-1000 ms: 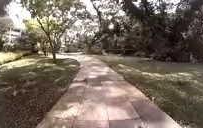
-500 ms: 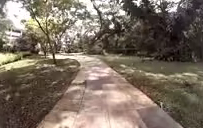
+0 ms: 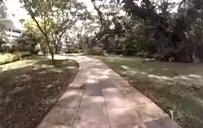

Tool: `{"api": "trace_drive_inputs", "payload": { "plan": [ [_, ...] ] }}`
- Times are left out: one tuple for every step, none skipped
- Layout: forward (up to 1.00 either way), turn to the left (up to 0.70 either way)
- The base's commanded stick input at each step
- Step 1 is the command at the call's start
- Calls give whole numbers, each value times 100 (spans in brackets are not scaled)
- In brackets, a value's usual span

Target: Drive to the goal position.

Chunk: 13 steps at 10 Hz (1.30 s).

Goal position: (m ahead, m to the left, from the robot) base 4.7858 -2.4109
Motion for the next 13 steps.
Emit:
{"api": "trace_drive_inputs", "payload": {
  "plan": [
    [45,27],
    [45,27],
    [45,13],
    [45,0],
    [45,0],
    [45,0],
    [45,0],
    [45,0],
    [45,0],
    [45,0],
    [45,0],
    [45,0],
    [45,0]
  ]
}}
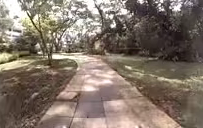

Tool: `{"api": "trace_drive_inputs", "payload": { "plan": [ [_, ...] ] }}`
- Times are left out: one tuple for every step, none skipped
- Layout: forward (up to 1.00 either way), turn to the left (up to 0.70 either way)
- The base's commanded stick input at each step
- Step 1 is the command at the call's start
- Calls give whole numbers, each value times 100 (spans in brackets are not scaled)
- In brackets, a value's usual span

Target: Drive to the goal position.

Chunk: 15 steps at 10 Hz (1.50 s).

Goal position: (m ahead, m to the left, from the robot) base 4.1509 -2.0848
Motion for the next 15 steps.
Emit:
{"api": "trace_drive_inputs", "payload": {
  "plan": [
    [45,0],
    [45,2],
    [45,21],
    [45,27],
    [45,27],
    [45,27],
    [45,27],
    [45,27],
    [45,27],
    [45,27],
    [45,21],
    [45,2],
    [45,0],
    [45,0],
    [45,0]
  ]
}}
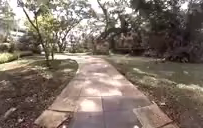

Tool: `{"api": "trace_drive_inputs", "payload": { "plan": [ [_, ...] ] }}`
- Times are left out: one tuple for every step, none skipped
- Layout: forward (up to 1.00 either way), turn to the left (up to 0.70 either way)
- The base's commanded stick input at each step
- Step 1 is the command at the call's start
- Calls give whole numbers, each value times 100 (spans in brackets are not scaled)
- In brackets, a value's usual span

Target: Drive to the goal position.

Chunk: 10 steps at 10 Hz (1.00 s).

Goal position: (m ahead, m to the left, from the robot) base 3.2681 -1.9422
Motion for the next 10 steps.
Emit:
{"api": "trace_drive_inputs", "payload": {
  "plan": [
    [45,0],
    [45,0],
    [45,0],
    [45,0],
    [45,0],
    [45,0],
    [45,0],
    [45,0],
    [45,0],
    [45,0]
  ]
}}
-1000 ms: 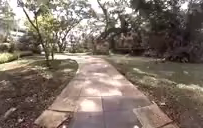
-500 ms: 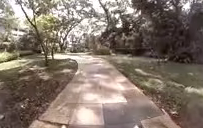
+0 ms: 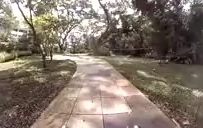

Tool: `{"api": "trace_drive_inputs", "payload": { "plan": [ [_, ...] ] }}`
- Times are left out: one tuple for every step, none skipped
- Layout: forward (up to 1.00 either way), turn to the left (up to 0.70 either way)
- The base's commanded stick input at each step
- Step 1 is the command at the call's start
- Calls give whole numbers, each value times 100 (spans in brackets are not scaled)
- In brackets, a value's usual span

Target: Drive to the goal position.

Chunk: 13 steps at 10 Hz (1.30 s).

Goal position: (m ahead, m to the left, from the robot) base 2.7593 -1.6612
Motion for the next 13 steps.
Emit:
{"api": "trace_drive_inputs", "payload": {
  "plan": [
    [45,0],
    [45,10],
    [45,27],
    [45,27],
    [45,27],
    [45,27],
    [45,27],
    [45,27],
    [45,27],
    [45,17],
    [45,0],
    [45,0],
    [45,0]
  ]
}}
